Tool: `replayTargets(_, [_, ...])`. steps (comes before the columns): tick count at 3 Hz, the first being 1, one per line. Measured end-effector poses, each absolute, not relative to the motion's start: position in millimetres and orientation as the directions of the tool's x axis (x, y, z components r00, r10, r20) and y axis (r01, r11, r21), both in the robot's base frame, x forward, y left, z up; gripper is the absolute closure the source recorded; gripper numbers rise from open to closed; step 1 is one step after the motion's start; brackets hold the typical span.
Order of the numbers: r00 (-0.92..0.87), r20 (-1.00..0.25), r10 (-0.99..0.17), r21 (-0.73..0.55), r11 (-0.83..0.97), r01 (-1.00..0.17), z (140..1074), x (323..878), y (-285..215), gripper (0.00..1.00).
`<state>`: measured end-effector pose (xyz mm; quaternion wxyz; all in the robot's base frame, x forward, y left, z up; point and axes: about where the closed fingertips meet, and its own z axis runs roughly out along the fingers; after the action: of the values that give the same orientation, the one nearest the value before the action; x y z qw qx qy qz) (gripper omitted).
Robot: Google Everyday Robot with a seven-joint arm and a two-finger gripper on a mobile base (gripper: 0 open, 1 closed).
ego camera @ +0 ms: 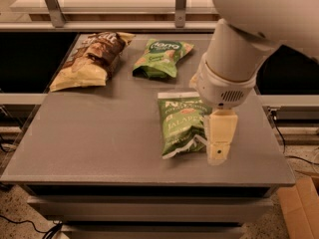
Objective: Move green jalapeno chip bag near green rice chip bag
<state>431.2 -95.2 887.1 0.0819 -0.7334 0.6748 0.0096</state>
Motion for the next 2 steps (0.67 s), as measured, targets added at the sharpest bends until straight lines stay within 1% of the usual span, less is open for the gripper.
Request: replayTargets(2, [0.165, -0.148, -0.975, -0.087, -0.153, -0.984, 865.0, 444.3, -55.6, 0.00])
